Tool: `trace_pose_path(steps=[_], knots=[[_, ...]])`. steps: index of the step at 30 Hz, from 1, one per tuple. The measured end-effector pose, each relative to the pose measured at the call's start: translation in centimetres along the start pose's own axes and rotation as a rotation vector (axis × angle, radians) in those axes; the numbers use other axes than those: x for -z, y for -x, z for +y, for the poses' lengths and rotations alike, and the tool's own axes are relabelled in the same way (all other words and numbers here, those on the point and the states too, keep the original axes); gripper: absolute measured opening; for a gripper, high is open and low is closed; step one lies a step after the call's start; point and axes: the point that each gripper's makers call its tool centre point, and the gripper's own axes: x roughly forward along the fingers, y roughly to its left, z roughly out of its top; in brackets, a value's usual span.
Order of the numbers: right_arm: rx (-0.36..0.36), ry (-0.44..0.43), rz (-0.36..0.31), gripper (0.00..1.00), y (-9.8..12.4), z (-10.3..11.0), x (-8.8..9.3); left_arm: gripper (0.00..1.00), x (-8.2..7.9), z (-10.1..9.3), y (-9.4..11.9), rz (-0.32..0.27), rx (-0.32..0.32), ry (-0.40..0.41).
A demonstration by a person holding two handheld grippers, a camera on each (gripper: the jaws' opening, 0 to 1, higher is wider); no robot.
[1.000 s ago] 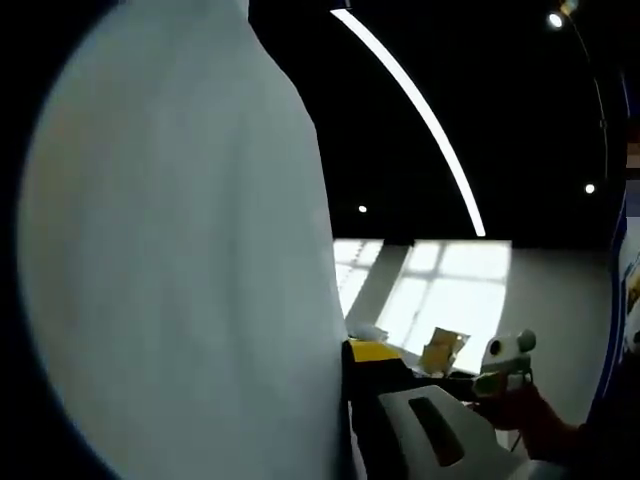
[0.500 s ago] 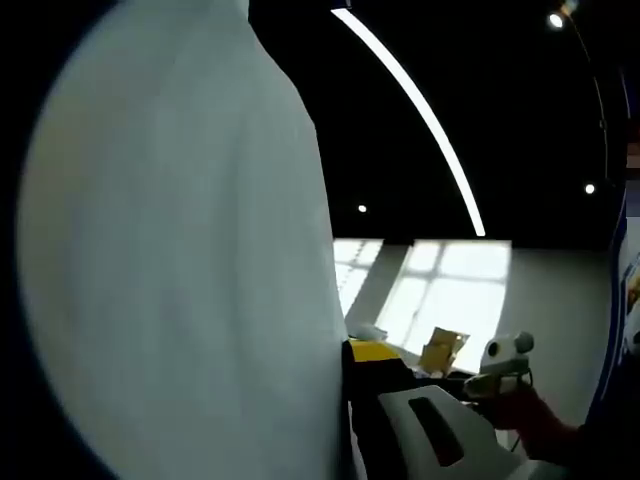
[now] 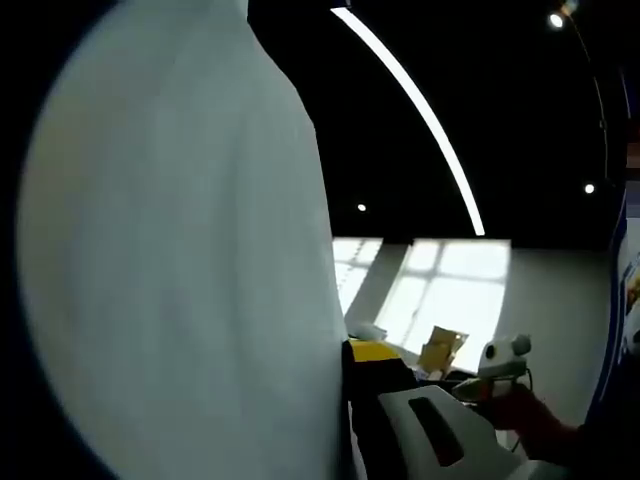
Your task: Organize the stack of printing papers by aligning and flattening the scattered papers on the table
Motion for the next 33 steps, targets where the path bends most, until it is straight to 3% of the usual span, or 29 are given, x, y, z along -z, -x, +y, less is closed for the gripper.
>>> trace_pose_path(steps=[33], knots=[[0.075,-0.008,0.012,0.88,1.1,-1.9,0.9,0.06,0.0,-0.1,0.0,0.001,0.000,-0.001]])
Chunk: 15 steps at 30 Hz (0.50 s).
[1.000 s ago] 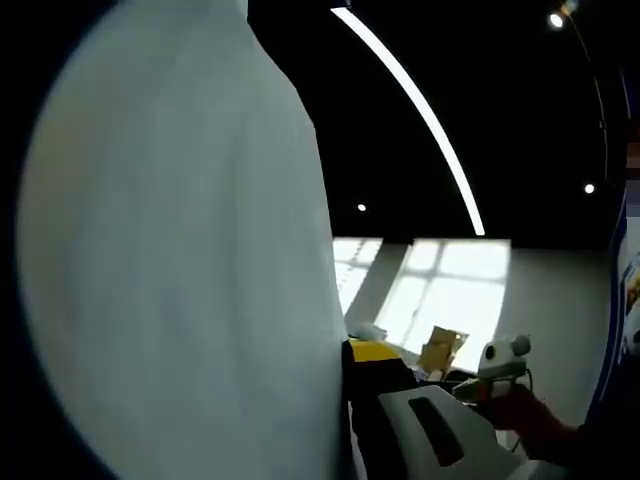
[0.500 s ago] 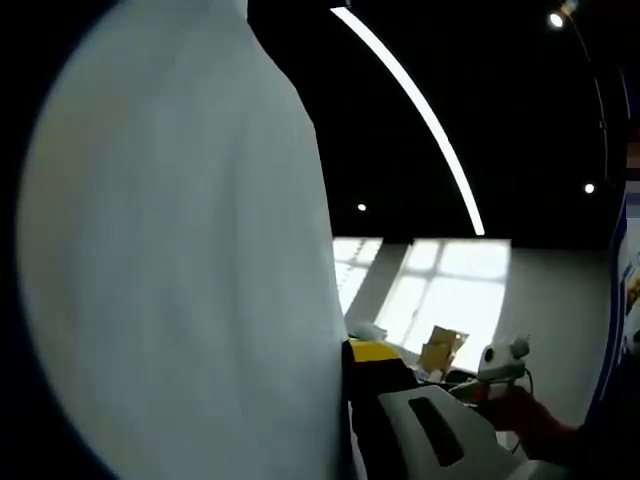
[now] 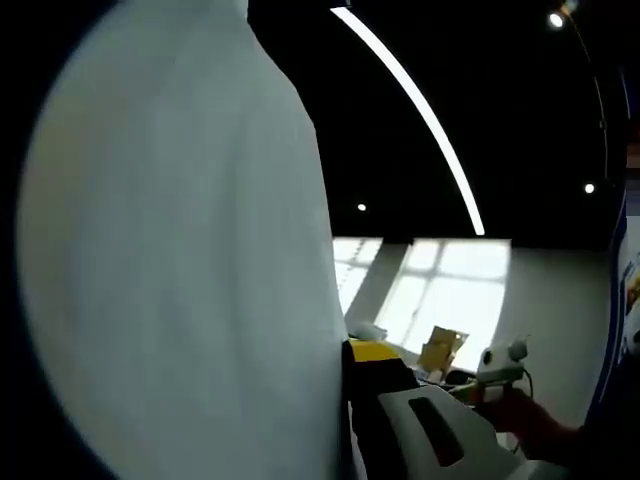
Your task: Organize the stack of printing papers by aligning and flattening the scattered papers on the table
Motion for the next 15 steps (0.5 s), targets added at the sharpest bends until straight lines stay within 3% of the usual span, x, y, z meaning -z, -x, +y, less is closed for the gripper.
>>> trace_pose_path(steps=[15], knots=[[0.034,0.012,0.011,0.87,0.1,-1.2,0.3,0.06,0.1,0.1,0.0,0.002,-0.001,0.000]])
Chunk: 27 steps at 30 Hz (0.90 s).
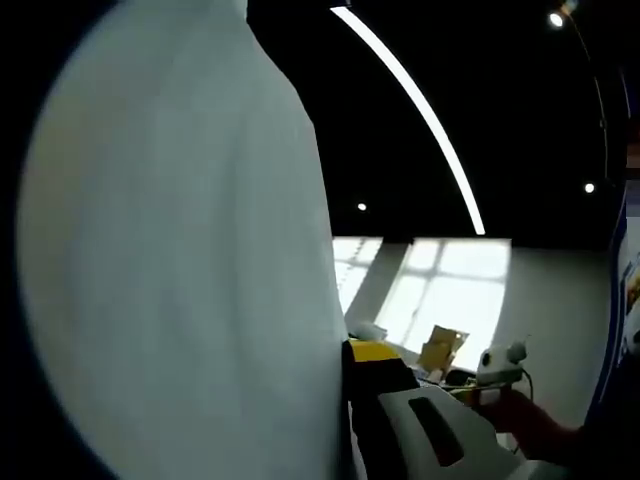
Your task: Organize the stack of printing papers by aligning and flattening the scattered papers on the table
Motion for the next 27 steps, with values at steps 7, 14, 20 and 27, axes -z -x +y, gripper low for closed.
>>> trace_pose_path(steps=[7,14,20,27], knots=[[0.014,0.007,0.004,0.87,0.2,-0.1,0.2,0.06,0.0,-0.1,0.0,0.001,0.000,0.000],[0.032,0.017,0.014,0.87,0.2,-0.5,0.5,0.06,0.0,-0.1,0.0,0.001,0.001,0.001],[0.045,0.026,0.019,0.87,0.2,-0.9,0.6,0.06,0.0,0.0,0.0,0.001,0.001,0.001],[0.056,0.023,0.021,0.86,0.2,-1.4,0.7,0.06,0.1,-0.1,0.0,0.003,0.001,0.001]])
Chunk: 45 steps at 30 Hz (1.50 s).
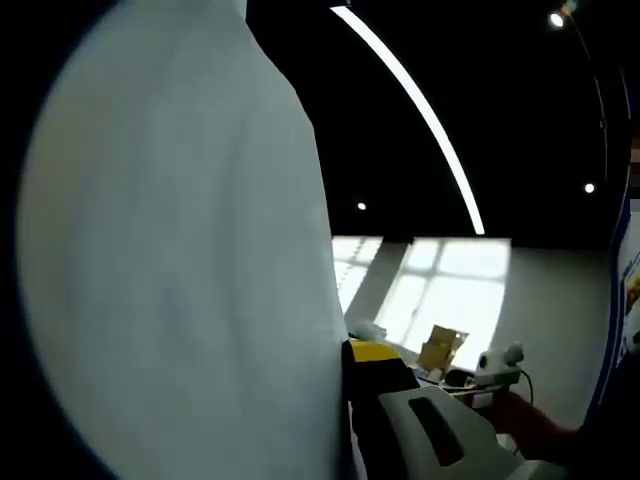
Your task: Organize the stack of printing papers by aligning and flattening the scattered papers on the table
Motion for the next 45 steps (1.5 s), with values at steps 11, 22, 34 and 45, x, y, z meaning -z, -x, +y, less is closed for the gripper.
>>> trace_pose_path(steps=[11,22,34,45], knots=[[0.013,-0.002,0.009,0.86,0.0,-0.7,0.3,0.06,0.1,0.0,0.0,0.002,-0.001,0.000],[0.026,-0.001,0.018,0.85,-0.1,-1.1,0.8,0.06,0.0,-0.1,0.0,0.001,-0.001,-0.001],[0.029,-0.008,0.025,0.84,-0.3,-1.4,1.3,0.06,0.0,0.0,0.0,0.001,0.000,0.000],[0.028,-0.009,0.029,0.83,-0.4,-1.5,1.5,0.06,0.0,0.1,0.0,0.001,0.000,-0.001]])
